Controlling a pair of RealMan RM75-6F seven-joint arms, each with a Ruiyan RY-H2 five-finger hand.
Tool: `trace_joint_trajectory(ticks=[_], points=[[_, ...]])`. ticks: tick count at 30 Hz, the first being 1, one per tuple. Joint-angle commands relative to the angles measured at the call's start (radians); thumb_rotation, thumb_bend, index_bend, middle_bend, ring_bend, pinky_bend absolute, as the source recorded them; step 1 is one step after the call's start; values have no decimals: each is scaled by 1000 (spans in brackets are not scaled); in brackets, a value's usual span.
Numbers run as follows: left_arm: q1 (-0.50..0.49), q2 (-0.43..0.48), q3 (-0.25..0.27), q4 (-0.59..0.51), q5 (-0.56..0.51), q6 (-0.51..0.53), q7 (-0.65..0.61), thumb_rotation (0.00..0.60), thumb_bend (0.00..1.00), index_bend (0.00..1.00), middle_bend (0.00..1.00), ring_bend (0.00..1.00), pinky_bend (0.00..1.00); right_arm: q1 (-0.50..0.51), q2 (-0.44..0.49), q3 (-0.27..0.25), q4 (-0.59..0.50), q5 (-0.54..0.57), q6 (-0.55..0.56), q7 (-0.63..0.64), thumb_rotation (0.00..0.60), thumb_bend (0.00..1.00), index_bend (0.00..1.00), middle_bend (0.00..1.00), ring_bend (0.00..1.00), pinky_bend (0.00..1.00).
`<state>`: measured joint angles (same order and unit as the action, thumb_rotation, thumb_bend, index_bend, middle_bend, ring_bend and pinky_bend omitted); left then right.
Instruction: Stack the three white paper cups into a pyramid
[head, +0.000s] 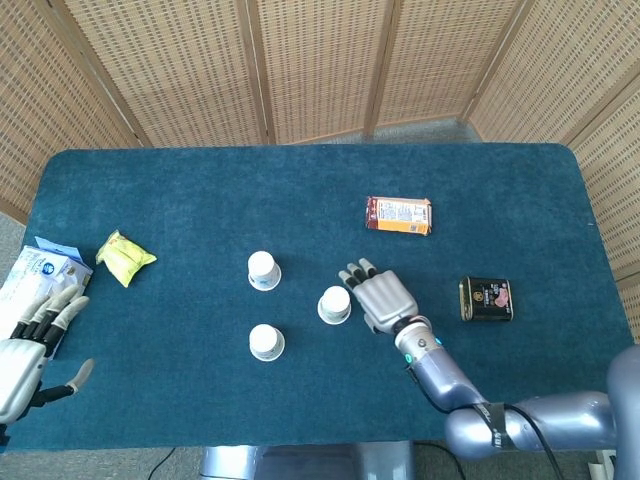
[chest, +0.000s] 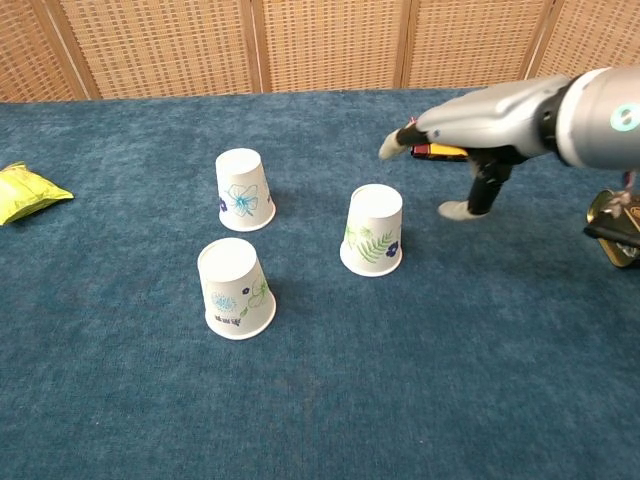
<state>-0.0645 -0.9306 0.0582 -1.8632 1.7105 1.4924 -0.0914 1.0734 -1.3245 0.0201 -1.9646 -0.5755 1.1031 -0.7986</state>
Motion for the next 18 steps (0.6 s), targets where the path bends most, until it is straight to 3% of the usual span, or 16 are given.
trace_joint_trajectory(ticks=[1, 11, 18], points=[[-24, -4, -1, -11, 14, -35, 39, 534, 436, 0, 0, 0, 0, -83, 53, -26, -52, -106, 77, 72, 600, 479, 4, 12, 12, 453], [-109, -32, -15, -80, 21, -183, 271, 580, 443, 0, 0, 0, 24, -294, 163, -74, -93, -439, 220, 306, 600, 475, 0, 9, 1, 445], [-180, -94, -33, -129, -17, -308, 406, 579, 442, 0, 0, 0, 27, -388, 200, -75, -67, -547, 265, 393, 600, 466, 0, 8, 0, 437]])
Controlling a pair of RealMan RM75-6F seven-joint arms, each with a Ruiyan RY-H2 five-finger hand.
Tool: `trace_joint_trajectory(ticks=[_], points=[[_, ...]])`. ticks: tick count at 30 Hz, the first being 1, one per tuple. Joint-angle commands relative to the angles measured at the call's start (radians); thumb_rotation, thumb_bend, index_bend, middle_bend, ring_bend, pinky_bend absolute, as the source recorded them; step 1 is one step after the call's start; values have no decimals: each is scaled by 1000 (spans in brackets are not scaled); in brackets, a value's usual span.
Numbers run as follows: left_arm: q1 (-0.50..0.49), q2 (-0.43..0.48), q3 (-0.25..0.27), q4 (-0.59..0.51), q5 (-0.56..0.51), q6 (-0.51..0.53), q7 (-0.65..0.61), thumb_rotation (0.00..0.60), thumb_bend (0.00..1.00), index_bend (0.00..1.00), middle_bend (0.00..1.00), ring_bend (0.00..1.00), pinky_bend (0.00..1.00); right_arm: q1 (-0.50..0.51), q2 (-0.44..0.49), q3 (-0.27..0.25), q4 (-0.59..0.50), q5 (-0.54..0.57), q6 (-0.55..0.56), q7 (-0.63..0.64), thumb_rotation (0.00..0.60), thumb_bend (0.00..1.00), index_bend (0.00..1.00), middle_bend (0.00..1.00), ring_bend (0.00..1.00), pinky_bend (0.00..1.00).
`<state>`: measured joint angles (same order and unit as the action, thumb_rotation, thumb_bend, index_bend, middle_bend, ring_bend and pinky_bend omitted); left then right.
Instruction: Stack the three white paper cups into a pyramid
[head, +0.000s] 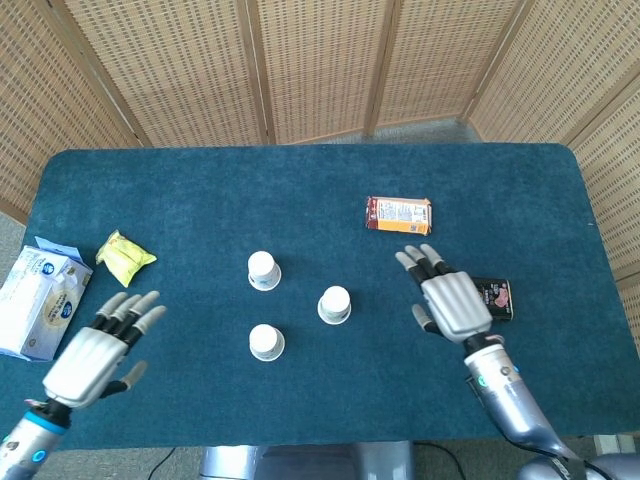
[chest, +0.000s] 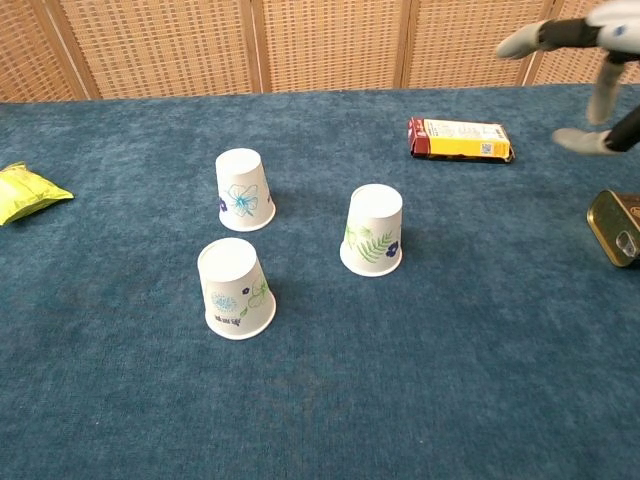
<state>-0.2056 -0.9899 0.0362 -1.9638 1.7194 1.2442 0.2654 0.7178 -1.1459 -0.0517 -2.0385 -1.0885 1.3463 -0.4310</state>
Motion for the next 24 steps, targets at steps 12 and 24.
trace_joint_trajectory(ticks=[12, 24], points=[[-136, -169, -43, -43, -184, -213, 218, 580, 443, 0, 0, 0, 47, -135, 69, -1, 7, -135, 25, 70, 600, 455, 0, 7, 0, 410], [-220, -315, -70, 4, -312, -274, 331, 590, 443, 0, 0, 0, 74, -226, 98, 3, 2, -194, 34, 96, 600, 450, 0, 7, 0, 410]])
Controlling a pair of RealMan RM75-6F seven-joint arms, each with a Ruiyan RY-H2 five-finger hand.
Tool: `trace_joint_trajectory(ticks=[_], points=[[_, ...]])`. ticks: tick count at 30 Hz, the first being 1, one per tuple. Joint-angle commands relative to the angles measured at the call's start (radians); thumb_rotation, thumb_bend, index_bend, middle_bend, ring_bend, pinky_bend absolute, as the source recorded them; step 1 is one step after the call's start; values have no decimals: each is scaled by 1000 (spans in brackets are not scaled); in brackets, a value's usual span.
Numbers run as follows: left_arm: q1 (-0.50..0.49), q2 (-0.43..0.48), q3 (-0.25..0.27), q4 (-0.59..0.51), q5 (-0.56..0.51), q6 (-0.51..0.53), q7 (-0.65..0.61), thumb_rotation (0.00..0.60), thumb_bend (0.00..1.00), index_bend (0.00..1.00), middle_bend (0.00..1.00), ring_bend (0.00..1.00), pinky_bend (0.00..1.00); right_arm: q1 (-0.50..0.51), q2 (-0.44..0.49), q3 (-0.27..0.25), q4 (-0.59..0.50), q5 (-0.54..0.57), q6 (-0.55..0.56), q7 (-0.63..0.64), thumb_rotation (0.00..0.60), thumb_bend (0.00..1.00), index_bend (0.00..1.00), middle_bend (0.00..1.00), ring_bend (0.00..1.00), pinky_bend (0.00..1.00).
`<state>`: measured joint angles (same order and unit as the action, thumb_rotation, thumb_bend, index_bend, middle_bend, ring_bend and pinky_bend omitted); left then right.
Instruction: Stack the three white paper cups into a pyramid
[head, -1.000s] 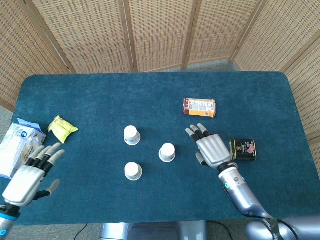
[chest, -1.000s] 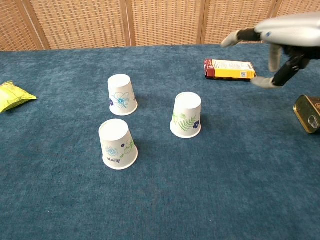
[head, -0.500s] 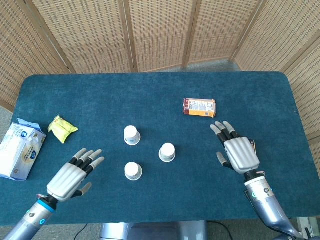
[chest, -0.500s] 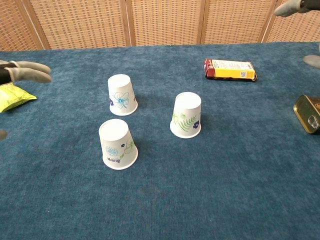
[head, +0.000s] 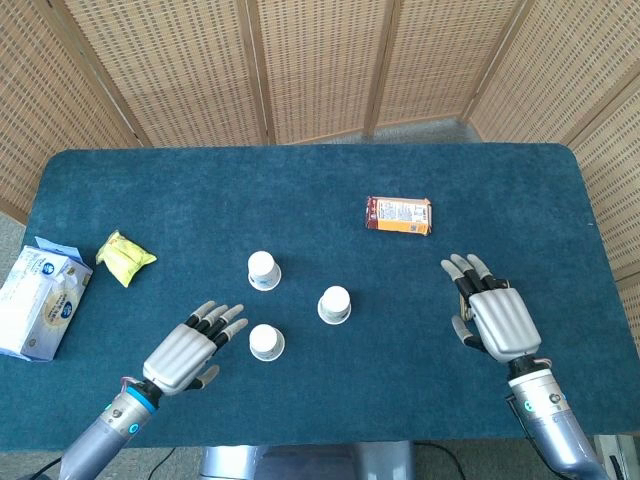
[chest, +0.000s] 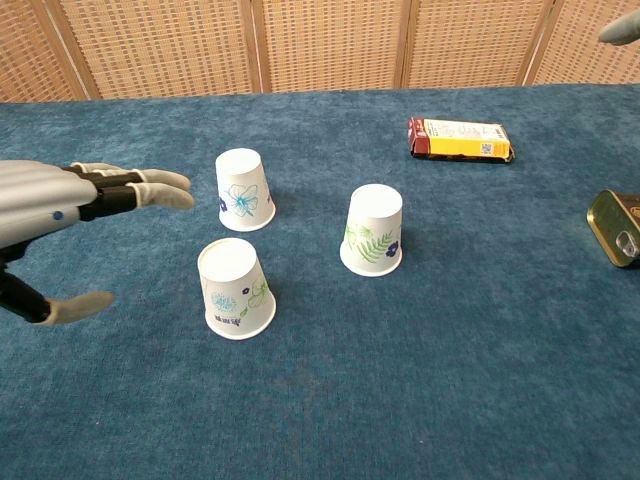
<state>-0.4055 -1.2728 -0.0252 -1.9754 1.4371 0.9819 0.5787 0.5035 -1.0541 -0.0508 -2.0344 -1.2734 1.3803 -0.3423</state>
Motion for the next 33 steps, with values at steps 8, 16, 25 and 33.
trace_joint_trajectory(ticks=[8, 16, 25, 33], points=[[-82, -123, -18, 51, -124, -52, 74, 593, 442, 0, 0, 0, 84, -56, 28, 19, 6, -30, -4, 39, 600, 450, 0, 7, 0, 410], [-131, -208, -36, 90, -215, -48, 102, 592, 443, 0, 0, 0, 114, -83, 37, 37, 18, -20, -32, 52, 600, 447, 3, 7, 0, 410], [-174, -281, -41, 151, -253, -39, 83, 600, 442, 30, 0, 22, 306, -103, 45, 61, 23, -2, -55, 59, 600, 449, 28, 7, 0, 410], [-198, -307, -44, 184, -268, -25, 61, 600, 442, 122, 45, 196, 488, -116, 46, 76, 19, 7, -73, 51, 600, 447, 32, 6, 0, 411]])
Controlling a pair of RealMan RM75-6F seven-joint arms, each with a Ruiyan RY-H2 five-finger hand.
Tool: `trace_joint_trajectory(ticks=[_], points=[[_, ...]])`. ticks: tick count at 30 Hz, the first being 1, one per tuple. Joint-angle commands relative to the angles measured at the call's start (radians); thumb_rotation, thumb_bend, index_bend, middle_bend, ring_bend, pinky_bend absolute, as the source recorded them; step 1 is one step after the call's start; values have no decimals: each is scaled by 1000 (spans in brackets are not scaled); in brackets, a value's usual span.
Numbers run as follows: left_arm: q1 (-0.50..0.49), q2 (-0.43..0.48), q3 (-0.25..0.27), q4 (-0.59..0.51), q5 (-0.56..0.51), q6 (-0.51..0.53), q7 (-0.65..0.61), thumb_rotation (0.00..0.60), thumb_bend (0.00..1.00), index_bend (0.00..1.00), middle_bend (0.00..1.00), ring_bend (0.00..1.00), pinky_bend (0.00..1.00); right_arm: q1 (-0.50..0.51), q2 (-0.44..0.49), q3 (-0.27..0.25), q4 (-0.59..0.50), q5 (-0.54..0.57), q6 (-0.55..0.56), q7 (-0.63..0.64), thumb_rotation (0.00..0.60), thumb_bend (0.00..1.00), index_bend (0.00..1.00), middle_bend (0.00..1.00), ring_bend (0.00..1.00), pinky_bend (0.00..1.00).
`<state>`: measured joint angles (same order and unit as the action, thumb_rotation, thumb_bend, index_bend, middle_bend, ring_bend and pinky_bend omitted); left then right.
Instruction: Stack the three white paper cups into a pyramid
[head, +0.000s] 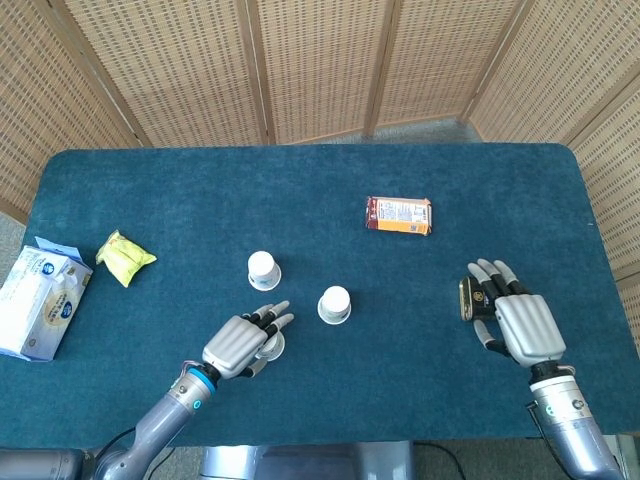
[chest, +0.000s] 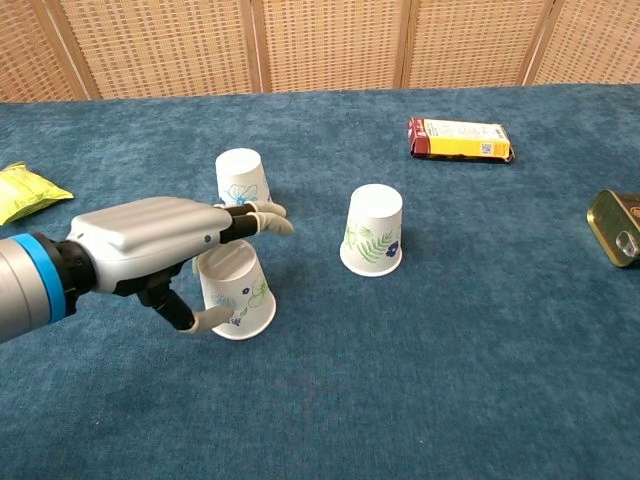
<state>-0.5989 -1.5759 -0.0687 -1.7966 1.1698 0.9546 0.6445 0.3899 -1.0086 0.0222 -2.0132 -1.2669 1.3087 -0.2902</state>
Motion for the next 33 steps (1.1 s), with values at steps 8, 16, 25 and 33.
trace_joint_trajectory(ticks=[8, 16, 25, 33], points=[[-25, -1, 1, 12, -5, 9, -31, 600, 442, 232, 171, 300, 561, -16, 6, 18, -11, 4, -7, -5, 600, 448, 33, 6, 0, 410], [-32, 5, 8, 15, -4, 30, -46, 600, 442, 271, 202, 315, 575, -23, 4, 30, -14, 7, -19, -7, 600, 449, 33, 6, 0, 410], [-39, 13, 4, 20, -3, 59, -55, 600, 446, 303, 224, 331, 589, -31, 3, 40, -9, 0, -31, 8, 600, 448, 33, 6, 0, 411], [-77, 4, -31, 45, -12, 59, -38, 600, 446, 301, 222, 331, 588, -40, 5, 48, -4, -16, -32, 29, 600, 447, 31, 6, 0, 410]])
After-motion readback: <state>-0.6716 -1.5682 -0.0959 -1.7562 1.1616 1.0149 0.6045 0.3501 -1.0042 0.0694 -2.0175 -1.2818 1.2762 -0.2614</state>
